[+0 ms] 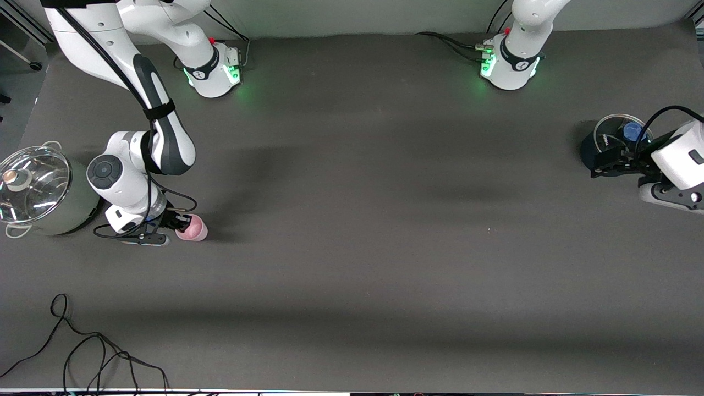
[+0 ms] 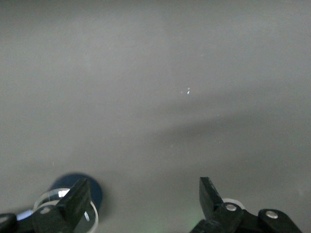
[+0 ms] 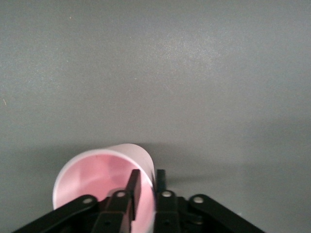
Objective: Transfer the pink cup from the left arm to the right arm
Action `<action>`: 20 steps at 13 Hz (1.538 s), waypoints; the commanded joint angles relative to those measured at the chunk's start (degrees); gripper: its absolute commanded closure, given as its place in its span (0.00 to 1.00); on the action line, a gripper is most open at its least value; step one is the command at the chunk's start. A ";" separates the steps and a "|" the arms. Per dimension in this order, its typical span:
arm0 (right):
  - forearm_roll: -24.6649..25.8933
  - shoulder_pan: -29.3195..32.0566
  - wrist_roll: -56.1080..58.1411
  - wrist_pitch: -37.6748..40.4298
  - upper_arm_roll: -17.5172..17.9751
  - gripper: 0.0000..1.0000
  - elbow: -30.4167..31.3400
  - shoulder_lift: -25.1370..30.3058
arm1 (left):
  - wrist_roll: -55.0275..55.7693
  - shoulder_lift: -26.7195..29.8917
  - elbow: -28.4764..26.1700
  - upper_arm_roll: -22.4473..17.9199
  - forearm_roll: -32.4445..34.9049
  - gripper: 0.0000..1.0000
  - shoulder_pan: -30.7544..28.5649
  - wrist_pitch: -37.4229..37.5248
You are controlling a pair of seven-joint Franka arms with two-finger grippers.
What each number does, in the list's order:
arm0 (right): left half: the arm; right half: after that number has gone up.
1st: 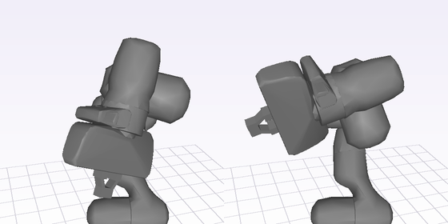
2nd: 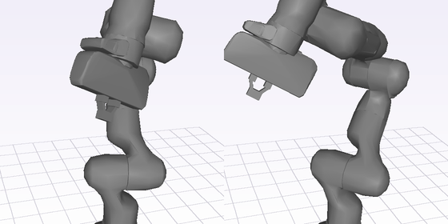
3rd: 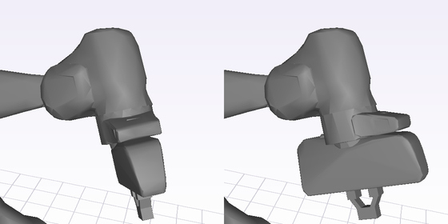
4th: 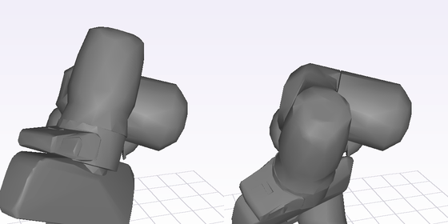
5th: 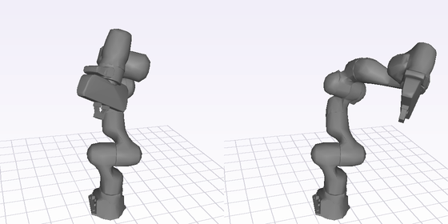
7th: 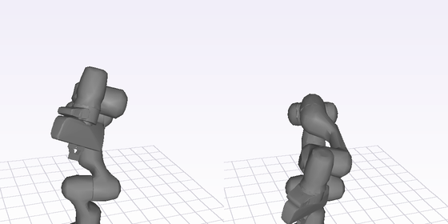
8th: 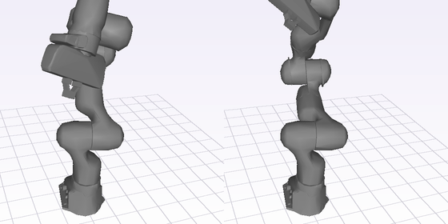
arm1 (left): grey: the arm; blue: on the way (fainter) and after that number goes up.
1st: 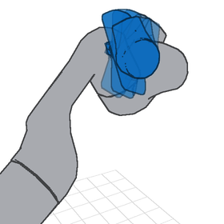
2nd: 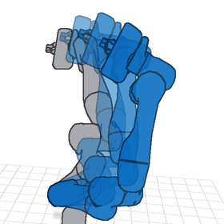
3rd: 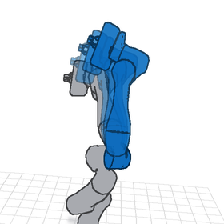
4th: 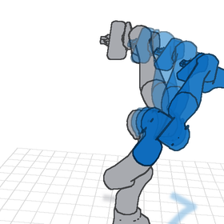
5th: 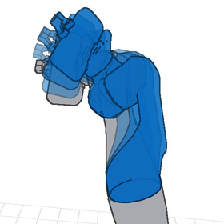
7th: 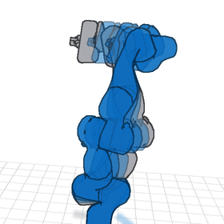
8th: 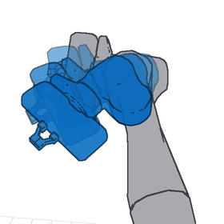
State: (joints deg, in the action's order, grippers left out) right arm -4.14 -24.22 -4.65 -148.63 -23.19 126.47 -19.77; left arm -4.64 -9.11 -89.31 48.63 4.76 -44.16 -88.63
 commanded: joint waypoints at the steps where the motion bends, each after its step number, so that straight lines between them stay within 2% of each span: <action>1: 0.01 -0.57 0.61 1.40 -0.45 0.00 0.09 1.92 | 4.90 1.03 3.17 -1.16 1.39 0.00 0.66 3.63; 4: 0.01 -0.65 0.00 8.33 -0.45 0.00 -0.52 7.45 | 5.08 4.00 2.83 -1.34 1.39 0.00 0.66 3.03; 7: -0.08 -1.35 -2.01 20.27 -0.28 0.00 -4.37 14.39 | 5.08 5.42 2.65 -1.08 1.30 0.00 0.92 3.02; 9: 0.01 -2.32 -4.22 31.68 -0.10 0.00 -11.47 16.60 | 5.08 5.42 2.65 -0.99 1.30 0.00 0.92 2.58; 11: 0.18 -2.41 -4.22 44.95 -0.10 0.00 -21.57 16.52 | 4.56 5.51 2.66 -1.17 0.86 0.00 0.75 2.41; 13: 0.54 -2.33 -3.70 52.97 -0.19 0.00 -28.27 16.61 | 4.55 6.56 2.22 -1.60 0.69 0.00 1.62 2.41; 14: 0.54 -2.32 -3.70 55.96 -0.28 0.00 -31.17 16.61 | 4.73 6.65 1.87 -4.48 0.69 0.00 5.19 2.41; 17: 0.80 -2.15 -3.70 62.30 -0.54 0.00 -37.59 16.52 | 4.47 7.17 1.95 -31.06 0.42 0.00 30.90 2.41; 19: 4.91 -2.15 -3.52 65.12 -0.54 0.00 -39.72 16.61 | 4.47 7.18 1.95 -39.97 0.25 0.00 40.60 2.41; 20: 5.28 -2.06 -3.78 65.74 -0.72 0.00 -39.81 16.70 | 4.55 7.18 1.95 -44.45 -0.28 0.00 45.09 2.41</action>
State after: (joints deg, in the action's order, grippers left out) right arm -0.90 -26.26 -7.53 -85.27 -23.50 89.35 -1.68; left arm -0.52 -3.74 -86.42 12.69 5.25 -7.65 -86.29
